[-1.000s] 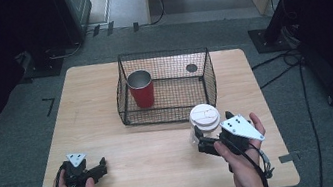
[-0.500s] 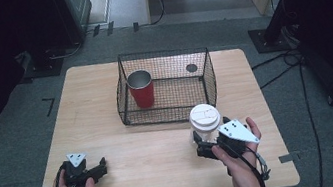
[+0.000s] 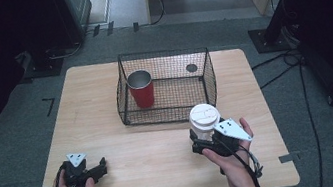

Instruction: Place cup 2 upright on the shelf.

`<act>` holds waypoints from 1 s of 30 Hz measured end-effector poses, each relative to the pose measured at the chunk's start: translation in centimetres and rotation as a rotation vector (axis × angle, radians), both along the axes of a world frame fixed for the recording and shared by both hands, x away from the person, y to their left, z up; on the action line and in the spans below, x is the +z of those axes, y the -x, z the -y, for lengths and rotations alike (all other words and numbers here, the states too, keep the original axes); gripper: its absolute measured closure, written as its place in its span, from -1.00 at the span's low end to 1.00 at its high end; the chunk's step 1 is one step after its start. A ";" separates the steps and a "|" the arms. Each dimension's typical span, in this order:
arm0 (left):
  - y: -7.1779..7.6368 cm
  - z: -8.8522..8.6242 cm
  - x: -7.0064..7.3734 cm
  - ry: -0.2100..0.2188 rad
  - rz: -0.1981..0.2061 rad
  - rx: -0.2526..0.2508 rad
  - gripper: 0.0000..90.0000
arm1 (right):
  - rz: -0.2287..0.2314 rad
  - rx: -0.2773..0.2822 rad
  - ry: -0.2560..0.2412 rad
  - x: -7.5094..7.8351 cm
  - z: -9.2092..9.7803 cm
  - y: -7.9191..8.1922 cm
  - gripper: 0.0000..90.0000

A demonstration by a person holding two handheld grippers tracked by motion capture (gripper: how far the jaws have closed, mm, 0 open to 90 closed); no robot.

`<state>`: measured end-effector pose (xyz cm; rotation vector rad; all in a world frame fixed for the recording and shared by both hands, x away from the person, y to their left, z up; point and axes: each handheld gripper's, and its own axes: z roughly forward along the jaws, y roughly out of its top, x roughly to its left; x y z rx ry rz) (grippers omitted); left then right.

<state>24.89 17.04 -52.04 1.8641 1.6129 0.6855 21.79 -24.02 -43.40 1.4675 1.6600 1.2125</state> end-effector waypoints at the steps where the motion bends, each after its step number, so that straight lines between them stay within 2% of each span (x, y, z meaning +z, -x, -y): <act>1: 0.0 0.0 0.0 0.000 0.000 0.000 -0.81 | -0.002 -0.003 -0.004 -0.1 0.0 -0.1 -1.00; 4: 0.0 0.0 0.0 -0.001 -0.001 -0.001 -0.81 | 0.004 -0.003 -0.021 -0.5 -0.1 -0.4 -1.00; 12: 0.0 0.0 0.0 -0.002 -0.001 -0.001 -0.81 | -0.007 -0.023 -0.023 -1.5 -0.4 -1.2 -1.00; 17: 0.0 0.0 0.0 -0.001 -0.001 -0.001 -0.81 | 0.004 -0.033 -0.034 -1.9 -0.5 -1.5 -0.84; 20: 0.0 0.0 0.0 -0.002 -0.001 -0.001 -0.81 | 0.014 -0.050 -0.023 -2.1 -0.6 -1.7 -0.75; 30: 0.0 0.0 0.0 -0.001 -0.001 -0.001 -0.81 | 0.029 -0.065 0.016 -2.3 -0.9 -2.0 -0.66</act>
